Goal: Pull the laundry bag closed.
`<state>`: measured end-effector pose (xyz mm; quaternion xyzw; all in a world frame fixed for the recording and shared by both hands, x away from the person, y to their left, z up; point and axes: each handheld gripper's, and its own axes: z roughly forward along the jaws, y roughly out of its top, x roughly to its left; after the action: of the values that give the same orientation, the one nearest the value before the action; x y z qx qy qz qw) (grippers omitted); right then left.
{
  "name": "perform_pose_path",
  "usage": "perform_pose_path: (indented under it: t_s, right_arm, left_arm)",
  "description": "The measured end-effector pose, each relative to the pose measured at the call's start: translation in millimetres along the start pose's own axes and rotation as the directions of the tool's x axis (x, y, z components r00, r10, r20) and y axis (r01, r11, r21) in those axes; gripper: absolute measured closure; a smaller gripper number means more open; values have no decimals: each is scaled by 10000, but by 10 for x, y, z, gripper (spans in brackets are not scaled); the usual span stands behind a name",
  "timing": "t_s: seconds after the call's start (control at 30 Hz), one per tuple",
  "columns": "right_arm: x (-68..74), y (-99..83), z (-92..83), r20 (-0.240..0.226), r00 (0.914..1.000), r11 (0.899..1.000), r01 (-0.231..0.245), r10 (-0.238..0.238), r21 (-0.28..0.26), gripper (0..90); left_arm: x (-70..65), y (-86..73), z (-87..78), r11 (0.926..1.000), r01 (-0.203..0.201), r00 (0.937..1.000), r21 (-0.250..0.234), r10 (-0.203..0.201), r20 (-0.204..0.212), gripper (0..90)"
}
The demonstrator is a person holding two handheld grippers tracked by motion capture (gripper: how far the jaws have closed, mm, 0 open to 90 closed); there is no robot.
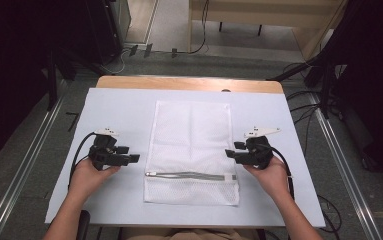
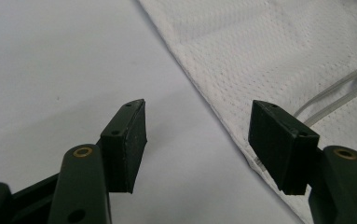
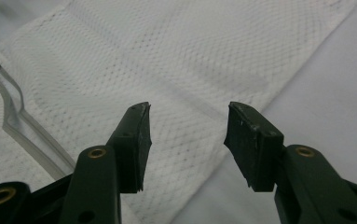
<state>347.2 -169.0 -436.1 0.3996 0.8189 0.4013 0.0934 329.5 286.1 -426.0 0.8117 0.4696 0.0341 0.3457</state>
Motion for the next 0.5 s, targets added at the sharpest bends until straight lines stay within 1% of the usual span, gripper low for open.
perform_pose_path:
  t_s: [0.13, 0.17, 0.2, 0.27, 0.47, 0.5]
  right_arm:
    - [83, 40, 35, -208, 9997, 10000, 89, -88, 38, 531]
    - [101, 50, 40, -281, 9996, 10000, 58, -56, 76, 537]
    - [116, 59, 45, -330, 9994, 10000, 63, -61, 63, 545]
    - [141, 78, 50, -406, 9991, 10000, 76, -74, 58, 556]
    - [213, 129, 74, -503, 9984, 9997, 253, -257, -71, 573]
    - [229, 135, 77, -549, 9982, 9997, 221, -224, -58, 578]
  left_arm:
    - [-4, -30, -33, 10000, 38, 9999, -24, -39, -95, 375]
    - [-1, -39, -43, 10000, 46, 10000, -72, -47, -66, 375]
    - [-3, -46, -50, 9999, 106, 9999, -112, -107, -114, 375]
    - [1, -65, -75, 9999, 93, 9998, -132, -95, -147, 378]
    - [-6, -109, -116, 9997, 111, 9997, -198, -115, -203, 384]
    - [-5, -115, -122, 9997, 125, 9998, -197, -128, -179, 385]
